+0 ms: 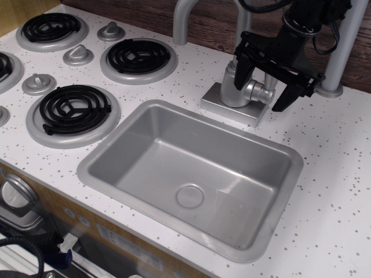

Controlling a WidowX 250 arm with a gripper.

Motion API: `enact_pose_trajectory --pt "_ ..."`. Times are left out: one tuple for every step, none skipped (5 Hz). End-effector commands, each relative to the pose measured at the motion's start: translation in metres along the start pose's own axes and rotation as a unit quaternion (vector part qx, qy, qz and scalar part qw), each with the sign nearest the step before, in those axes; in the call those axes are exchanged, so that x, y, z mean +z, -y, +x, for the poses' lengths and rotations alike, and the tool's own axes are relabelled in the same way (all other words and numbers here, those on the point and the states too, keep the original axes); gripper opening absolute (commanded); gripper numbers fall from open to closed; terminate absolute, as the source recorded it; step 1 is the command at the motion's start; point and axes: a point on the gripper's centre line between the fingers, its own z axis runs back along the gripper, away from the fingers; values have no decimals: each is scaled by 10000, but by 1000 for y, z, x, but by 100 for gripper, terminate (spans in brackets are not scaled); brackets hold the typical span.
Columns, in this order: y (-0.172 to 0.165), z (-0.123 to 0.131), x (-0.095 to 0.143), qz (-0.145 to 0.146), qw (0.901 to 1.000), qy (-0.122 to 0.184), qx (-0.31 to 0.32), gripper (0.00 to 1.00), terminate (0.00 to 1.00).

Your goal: Lever vertical to front

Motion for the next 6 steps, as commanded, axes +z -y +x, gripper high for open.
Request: enact_pose_trajectory --pt "0 0 0 0 10000 0 0 100 0" --pt "-2 13 10 8 9991 429 67 100 0" --pt "-5 25 23 97 9975 706 20 100 0" --pt "-5 36 26 101 9961 878 -33 100 0" --pt "-4 45 24 59 9950 994 -99 100 0" --pt "-1 53 21 18 9945 1027 -195 100 0"
